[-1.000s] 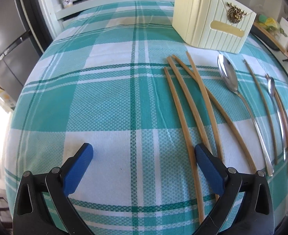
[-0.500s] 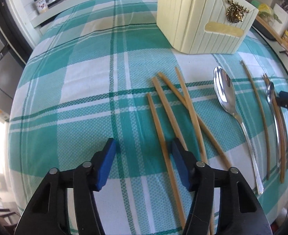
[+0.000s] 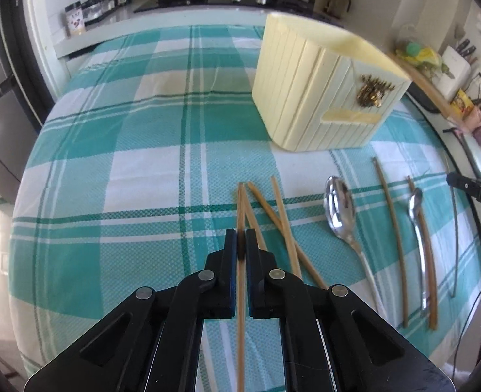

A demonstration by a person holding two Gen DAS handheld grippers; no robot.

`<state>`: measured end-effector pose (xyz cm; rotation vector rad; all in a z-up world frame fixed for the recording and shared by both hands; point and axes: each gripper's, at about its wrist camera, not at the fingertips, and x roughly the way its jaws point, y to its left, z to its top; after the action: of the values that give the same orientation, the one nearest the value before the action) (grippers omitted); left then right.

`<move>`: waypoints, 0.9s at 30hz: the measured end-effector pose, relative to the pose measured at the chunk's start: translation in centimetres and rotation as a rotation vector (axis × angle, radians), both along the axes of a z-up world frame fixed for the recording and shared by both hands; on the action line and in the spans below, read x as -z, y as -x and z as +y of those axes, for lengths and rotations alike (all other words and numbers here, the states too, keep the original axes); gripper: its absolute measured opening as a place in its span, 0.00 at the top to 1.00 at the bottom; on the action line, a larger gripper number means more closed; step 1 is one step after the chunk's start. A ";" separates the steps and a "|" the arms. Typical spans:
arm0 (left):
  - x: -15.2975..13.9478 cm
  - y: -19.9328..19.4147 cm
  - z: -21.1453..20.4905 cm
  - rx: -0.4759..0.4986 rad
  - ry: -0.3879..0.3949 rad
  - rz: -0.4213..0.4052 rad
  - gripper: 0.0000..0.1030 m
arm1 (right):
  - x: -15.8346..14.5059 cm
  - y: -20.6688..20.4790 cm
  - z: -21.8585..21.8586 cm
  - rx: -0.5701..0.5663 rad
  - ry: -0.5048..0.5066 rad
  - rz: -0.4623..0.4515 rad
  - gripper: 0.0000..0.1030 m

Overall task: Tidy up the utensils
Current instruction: 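Lift the chopstick with the left tool and drop it into the cream holder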

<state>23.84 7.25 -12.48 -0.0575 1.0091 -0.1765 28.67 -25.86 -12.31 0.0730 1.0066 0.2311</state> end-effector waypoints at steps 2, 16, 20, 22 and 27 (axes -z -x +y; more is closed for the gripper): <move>-2.1 1.1 0.7 0.001 0.031 -0.052 0.97 | -2.4 1.8 -0.4 -0.003 -0.036 -0.049 0.94; -14.1 5.3 2.3 0.029 0.185 -0.326 0.97 | -14.3 7.6 0.4 -0.040 -0.141 -0.366 0.94; -18.7 2.8 2.0 0.026 0.207 -0.423 0.97 | -17.8 5.0 1.7 -0.046 -0.133 -0.457 0.94; -21.0 1.0 1.5 0.014 0.213 -0.488 0.97 | -19.8 3.1 2.6 -0.044 -0.122 -0.512 0.94; -23.5 -4.2 -0.1 -0.043 0.219 -0.601 0.97 | -22.9 -1.6 4.5 -0.012 -0.134 -0.640 0.94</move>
<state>28.07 7.13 11.05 -0.2123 0.3860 -0.2463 30.30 -21.36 10.56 0.1059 0.3539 0.3074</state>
